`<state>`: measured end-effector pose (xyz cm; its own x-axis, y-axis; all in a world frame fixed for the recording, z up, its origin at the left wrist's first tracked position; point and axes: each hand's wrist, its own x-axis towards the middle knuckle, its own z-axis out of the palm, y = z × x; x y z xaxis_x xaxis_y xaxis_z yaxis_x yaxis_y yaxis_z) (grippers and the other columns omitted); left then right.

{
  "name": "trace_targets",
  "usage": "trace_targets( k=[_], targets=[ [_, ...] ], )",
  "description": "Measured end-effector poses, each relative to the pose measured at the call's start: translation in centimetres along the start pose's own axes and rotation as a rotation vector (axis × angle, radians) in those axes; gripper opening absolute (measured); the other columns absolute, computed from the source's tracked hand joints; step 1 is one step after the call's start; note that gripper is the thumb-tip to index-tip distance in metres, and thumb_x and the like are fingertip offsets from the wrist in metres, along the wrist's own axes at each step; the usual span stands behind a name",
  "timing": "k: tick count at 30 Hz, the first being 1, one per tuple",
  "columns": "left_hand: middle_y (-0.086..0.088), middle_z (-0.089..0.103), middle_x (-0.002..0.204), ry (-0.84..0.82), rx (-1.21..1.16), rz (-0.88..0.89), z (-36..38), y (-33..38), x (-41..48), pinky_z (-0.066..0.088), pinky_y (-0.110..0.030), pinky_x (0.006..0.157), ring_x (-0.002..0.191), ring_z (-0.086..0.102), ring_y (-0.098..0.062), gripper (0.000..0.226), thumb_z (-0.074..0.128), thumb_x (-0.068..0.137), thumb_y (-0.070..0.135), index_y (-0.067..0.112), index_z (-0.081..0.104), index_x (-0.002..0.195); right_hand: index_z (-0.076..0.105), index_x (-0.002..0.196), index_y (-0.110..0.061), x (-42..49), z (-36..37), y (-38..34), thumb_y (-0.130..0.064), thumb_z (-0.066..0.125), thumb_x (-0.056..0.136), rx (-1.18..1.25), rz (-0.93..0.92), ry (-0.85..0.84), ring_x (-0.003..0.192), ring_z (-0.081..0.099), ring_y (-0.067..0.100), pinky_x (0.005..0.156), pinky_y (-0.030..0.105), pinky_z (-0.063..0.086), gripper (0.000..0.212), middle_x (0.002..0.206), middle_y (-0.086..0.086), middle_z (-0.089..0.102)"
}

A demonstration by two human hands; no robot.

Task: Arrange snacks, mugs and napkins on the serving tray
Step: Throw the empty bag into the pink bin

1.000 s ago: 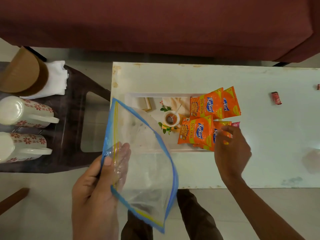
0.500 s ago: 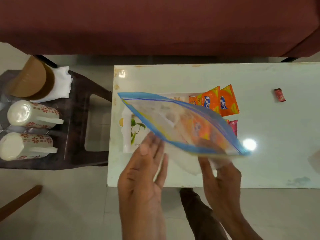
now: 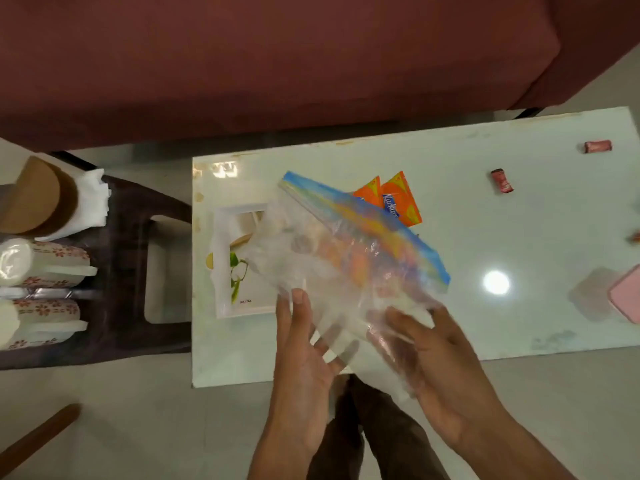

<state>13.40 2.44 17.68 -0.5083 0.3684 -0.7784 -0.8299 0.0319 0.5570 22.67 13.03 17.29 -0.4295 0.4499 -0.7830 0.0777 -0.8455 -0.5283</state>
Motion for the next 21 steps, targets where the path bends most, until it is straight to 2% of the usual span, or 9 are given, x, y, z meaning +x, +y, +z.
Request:
trace_targets(
  k=[3, 6, 8, 9, 12, 14, 17, 19, 21],
  targets=[
    [-0.007, 0.065, 0.137, -0.207, 0.021, 0.044, 1.2, -0.2, 0.0, 0.050, -0.053, 0.101, 0.122, 0.064, -0.030, 0.081, 0.073, 0.073, 0.064, 0.029, 0.049, 0.143, 0.057, 0.115, -0.019, -0.2, -0.4, 2.0, -0.002, 0.072, 0.079, -0.040, 0.214, 0.030, 0.082, 0.073, 0.031, 0.059, 0.030, 0.058, 0.043, 0.094, 0.016, 0.075],
    [-0.004, 0.074, 0.121, -0.160, 0.188, 0.123, 1.7, -0.8, -0.4, 0.057, -0.043, 0.090, 0.113, 0.070, -0.025, 0.046, 0.074, 0.084, 0.042, 0.026, 0.064, 0.126, 0.059, 0.112, -0.006, -0.9, -0.5, 2.9, 0.000, 0.069, 0.075, -0.116, 0.301, -0.035, 0.062, 0.064, 0.026, 0.052, 0.026, 0.052, 0.039, 0.073, 0.014, 0.069],
    [-0.005, 0.077, 0.112, -0.084, 0.261, 0.161, 1.8, -1.4, -0.8, 0.059, -0.036, 0.085, 0.107, 0.073, -0.023, 0.032, 0.071, 0.089, 0.030, 0.020, 0.070, 0.119, 0.063, 0.107, -0.013, -1.6, -1.1, 3.0, -0.009, 0.073, 0.071, -0.363, 0.200, 0.038, 0.051, 0.062, 0.016, 0.045, 0.023, 0.049, 0.037, 0.064, 0.007, 0.068],
    [-0.007, 0.077, 0.109, -0.056, 0.242, 0.172, 1.9, -1.6, -1.1, 0.060, -0.034, 0.082, 0.103, 0.074, -0.022, 0.027, 0.068, 0.091, 0.024, 0.017, 0.070, 0.117, 0.063, 0.105, -0.021, -2.0, -1.7, 3.0, -0.018, 0.076, 0.070, -0.556, 0.104, 0.117, 0.055, 0.065, 0.012, 0.047, 0.024, 0.051, 0.038, 0.068, 0.001, 0.070],
    [-0.012, 0.078, 0.103, 0.040, 0.057, 0.183, 2.8, -2.0, -1.3, 0.061, -0.031, 0.072, 0.093, 0.075, -0.024, 0.023, 0.063, 0.093, 0.003, 0.009, 0.072, 0.113, 0.049, 0.107, -0.042, -3.1, -3.7, 2.4, -0.048, 0.080, 0.064, -0.874, -0.149, 0.297, 0.086, 0.061, 0.001, 0.064, 0.022, 0.052, 0.053, 0.097, -0.017, 0.062],
    [-0.013, 0.077, 0.096, 0.088, -0.064, 0.158, 4.3, -2.5, -1.1, 0.062, -0.033, 0.069, 0.084, 0.076, -0.023, 0.026, 0.060, 0.091, -0.005, 0.006, 0.071, 0.112, 0.050, 0.111, -0.040, -3.7, -4.9, 1.4, -0.055, 0.079, 0.064, -0.763, -0.055, 0.263, 0.088, 0.064, 0.005, 0.068, 0.026, 0.055, 0.058, 0.104, -0.017, 0.061],
    [-0.011, 0.076, 0.090, 0.093, -0.088, 0.104, 7.0, -4.4, -0.7, 0.061, -0.031, 0.066, 0.076, 0.073, -0.019, 0.029, 0.058, 0.088, -0.007, 0.006, 0.071, 0.110, 0.064, 0.106, -0.026, -3.8, -7.4, -0.7, -0.036, 0.078, 0.075, -0.483, 0.087, 0.164, 0.078, 0.074, 0.014, 0.060, 0.032, 0.058, 0.036, 0.091, -0.004, 0.076],
    [-0.003, 0.075, 0.089, 0.099, 0.098, 0.138, 9.1, -6.5, -0.3, 0.056, -0.025, 0.063, 0.078, 0.068, -0.017, 0.028, 0.063, 0.086, -0.002, 0.014, 0.074, 0.106, 0.064, 0.103, -0.026, -3.1, -9.6, -2.5, -0.019, 0.076, 0.077, -0.447, -0.025, 0.224, 0.070, 0.072, 0.011, 0.055, 0.023, 0.053, 0.030, 0.082, 0.001, 0.076],
    [0.008, 0.073, 0.096, 0.111, 0.468, 0.293, 11.5, -8.8, 0.1, 0.051, -0.017, 0.067, 0.084, 0.065, -0.008, 0.033, 0.069, 0.085, 0.006, 0.025, 0.070, 0.111, 0.062, 0.106, -0.028, -2.0, -12.5, -4.6, -0.006, 0.068, 0.079, -0.421, -0.139, 0.351, 0.058, 0.065, 0.004, 0.051, 0.016, 0.049, 0.035, 0.077, 0.001, 0.075]
  ],
)
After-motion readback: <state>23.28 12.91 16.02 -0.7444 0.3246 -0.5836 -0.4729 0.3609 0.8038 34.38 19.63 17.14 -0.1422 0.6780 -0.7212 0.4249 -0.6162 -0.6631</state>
